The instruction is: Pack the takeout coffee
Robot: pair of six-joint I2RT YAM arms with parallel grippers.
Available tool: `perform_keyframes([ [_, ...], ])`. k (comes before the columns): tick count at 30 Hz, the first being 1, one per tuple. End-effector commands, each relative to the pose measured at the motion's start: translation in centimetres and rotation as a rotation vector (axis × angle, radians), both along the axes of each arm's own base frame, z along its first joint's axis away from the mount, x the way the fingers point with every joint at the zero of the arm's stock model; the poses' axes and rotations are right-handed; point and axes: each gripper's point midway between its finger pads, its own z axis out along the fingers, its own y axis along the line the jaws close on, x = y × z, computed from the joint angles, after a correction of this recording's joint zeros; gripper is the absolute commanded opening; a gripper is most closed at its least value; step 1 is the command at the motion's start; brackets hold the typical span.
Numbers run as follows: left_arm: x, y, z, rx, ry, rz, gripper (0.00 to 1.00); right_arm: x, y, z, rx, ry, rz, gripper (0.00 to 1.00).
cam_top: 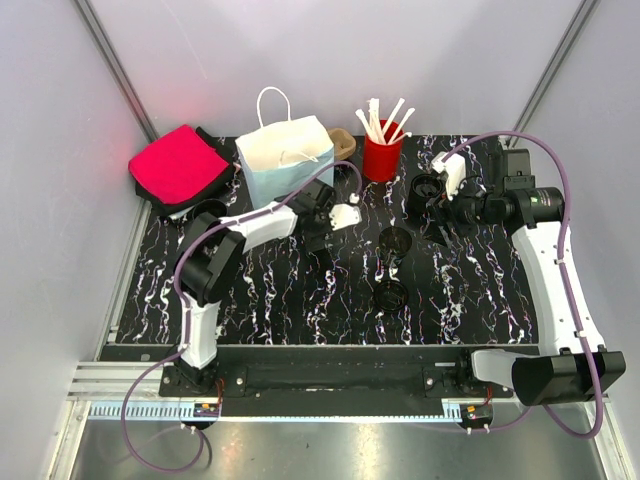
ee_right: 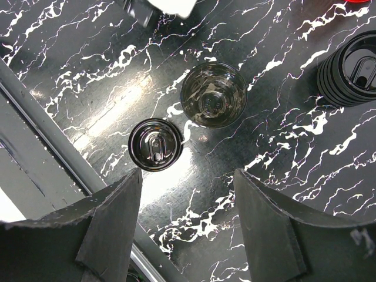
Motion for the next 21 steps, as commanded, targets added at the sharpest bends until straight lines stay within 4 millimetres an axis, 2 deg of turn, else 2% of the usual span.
perform_keyframes([
  [1, 1.7, 3.5, -0.6, 0.073, 0.011, 0.104, 0.99, 0.0, 0.7, 1.3, 0.042, -0.046, 0.019, 0.69],
  [8, 3.3, 6.2, -0.6, 0.103, 0.013, 0.161, 0.99, -0.3, 0.7, 1.5, 0.042, -0.055, 0.014, 0.69],
  [11, 3.0, 6.5, -0.1, 0.089, 0.021, 0.162, 0.99, -0.5, 0.5, 1.6, 0.038, -0.060, 0.009, 0.69],
  [12, 2.9, 6.4, 1.1, 0.067, 0.006, 0.154, 0.99, -0.5, 0.5, 1.7, 0.037, -0.065, 0.010, 0.69],
  [14, 1.4, 5.6, 1.5, 0.017, 0.038, 0.112, 0.99, -0.6, 0.5, 1.9, 0.036, -0.073, 0.005, 0.69],
  [15, 0.4, 5.3, 2.7, -0.011, 0.033, 0.089, 0.99, -0.6, 0.4, 2.0, 0.032, -0.078, 0.000, 0.69],
  [17, -1.2, 4.2, 3.8, -0.060, 0.038, 0.031, 0.99, -0.6, 0.2, 2.2, 0.027, -0.081, -0.014, 0.70],
  [20, -4.9, 2.6, 5.5, -0.106, 0.038, -0.101, 0.99, -0.1, -0.4, 2.0, 0.010, -0.077, -0.073, 0.70],
  [21, -6.8, 1.9, 6.2, -0.122, 0.030, -0.155, 0.99, 0.1, -0.8, 1.8, -0.004, -0.076, -0.096, 0.70],
])
